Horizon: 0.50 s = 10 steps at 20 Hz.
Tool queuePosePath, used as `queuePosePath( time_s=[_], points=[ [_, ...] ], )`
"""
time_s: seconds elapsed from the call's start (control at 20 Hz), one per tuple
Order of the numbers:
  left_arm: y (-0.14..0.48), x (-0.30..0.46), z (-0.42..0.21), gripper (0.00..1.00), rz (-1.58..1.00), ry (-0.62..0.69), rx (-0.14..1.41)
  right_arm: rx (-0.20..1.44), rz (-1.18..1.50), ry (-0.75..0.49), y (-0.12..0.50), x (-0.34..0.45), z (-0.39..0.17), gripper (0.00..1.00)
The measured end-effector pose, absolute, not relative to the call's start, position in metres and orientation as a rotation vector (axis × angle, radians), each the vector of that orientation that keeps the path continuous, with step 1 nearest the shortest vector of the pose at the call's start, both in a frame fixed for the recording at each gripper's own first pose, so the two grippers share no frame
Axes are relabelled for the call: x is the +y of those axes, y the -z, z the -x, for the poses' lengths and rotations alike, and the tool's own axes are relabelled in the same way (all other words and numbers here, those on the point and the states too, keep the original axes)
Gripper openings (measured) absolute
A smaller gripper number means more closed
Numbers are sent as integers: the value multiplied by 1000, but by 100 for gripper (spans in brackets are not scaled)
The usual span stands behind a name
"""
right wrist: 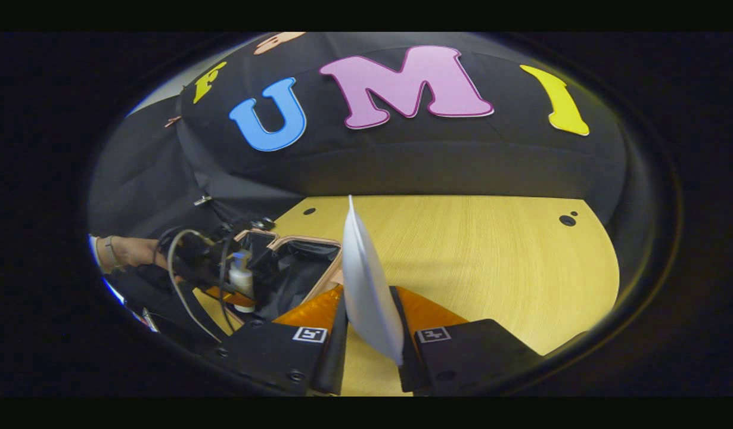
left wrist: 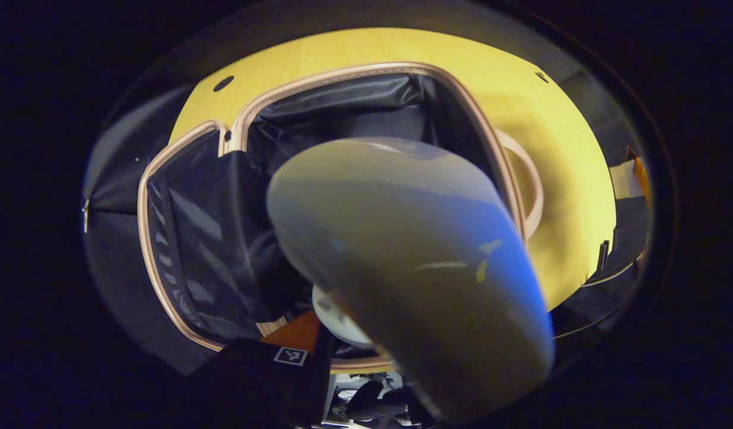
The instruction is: First open the suitcase, pack the skin care products into it, and then close the suitcase.
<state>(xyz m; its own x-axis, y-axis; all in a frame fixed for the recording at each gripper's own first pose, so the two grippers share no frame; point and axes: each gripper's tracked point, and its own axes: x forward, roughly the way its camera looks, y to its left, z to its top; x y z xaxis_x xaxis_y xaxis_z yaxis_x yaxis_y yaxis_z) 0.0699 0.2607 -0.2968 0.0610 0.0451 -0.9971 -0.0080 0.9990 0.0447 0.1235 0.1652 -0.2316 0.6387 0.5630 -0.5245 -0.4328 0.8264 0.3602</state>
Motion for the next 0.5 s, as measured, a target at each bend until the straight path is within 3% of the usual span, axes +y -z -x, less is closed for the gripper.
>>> queuePosePath(
  time_s=[0.2,0.5],
  points=[
    [315,279,-80,53,-68,-108,1528,670,-182,-544,230,159,-114,40],
    [319,281,-77,57,-82,-116,1487,685,-151,-551,229,164,-97,40]
  ],
)
